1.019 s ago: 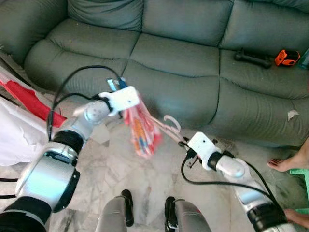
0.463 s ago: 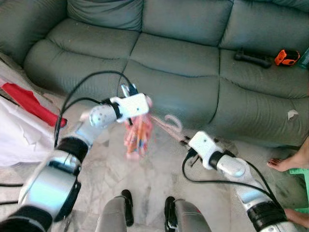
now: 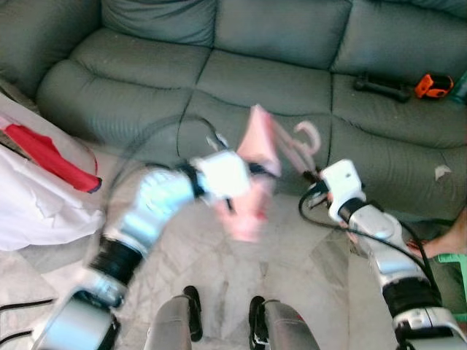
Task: Hang hanger
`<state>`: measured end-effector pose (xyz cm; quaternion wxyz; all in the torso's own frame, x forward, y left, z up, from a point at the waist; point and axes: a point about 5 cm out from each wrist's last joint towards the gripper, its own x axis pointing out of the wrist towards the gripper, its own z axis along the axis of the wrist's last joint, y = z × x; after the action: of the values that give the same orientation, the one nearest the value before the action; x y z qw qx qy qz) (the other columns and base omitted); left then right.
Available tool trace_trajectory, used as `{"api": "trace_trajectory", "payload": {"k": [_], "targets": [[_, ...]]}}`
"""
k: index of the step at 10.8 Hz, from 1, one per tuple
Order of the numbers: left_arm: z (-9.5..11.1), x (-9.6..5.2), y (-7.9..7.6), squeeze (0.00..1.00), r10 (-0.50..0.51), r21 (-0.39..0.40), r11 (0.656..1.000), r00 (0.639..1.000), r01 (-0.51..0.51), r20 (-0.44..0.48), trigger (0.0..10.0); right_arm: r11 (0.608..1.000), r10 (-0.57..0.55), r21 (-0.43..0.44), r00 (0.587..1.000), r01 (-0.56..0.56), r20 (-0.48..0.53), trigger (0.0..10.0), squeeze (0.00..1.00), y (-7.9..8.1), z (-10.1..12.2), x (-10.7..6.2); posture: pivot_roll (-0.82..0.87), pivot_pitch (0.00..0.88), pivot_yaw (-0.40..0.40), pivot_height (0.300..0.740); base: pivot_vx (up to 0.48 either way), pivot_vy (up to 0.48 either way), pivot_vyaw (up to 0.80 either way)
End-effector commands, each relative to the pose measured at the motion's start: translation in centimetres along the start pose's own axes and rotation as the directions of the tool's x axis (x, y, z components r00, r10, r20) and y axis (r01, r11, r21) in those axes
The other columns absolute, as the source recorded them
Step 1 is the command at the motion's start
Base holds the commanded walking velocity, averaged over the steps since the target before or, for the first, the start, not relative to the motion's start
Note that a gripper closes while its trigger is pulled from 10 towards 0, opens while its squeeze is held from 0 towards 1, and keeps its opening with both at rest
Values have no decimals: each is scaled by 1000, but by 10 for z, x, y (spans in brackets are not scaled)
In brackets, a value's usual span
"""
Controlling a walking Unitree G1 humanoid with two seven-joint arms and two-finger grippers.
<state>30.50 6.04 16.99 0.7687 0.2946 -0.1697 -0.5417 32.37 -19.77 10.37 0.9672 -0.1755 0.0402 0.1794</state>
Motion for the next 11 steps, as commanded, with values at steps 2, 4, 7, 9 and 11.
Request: {"api": "trace_trajectory", "payload": {"k": [2,4,7,9,11], "targets": [[18,5,-1,0,46,13,999,996,-47,74,10000,989,-46,143,999,45,1,10000,0,-6,-1,1,-77,224,-44,740,0,0,0],[31,7,16,0,132,72,987,985,-140,111,10000,947,-18,320,999,31,-43,10000,0,2,-11,1,-76,220,-43,740,0,0,0],[37,12,-6,0,58,-2,998,987,-58,153,10000,841,-88,541,993,35,73,10000,0,-11,10,5,-76,223,-36,740,0,0,0],[32,15,-31,0,11,-52,999,990,-4,141,10000,740,-124,668,960,-79,251,10000,0,-23,49,11,-74,223,-37,740,0,0,0],[18,15,-44,0,11,-63,998,996,-6,88,10000,634,-119,735,908,-241,401,10000,0,-27,86,13,-65,221,-36,740,0,0,0]]}}
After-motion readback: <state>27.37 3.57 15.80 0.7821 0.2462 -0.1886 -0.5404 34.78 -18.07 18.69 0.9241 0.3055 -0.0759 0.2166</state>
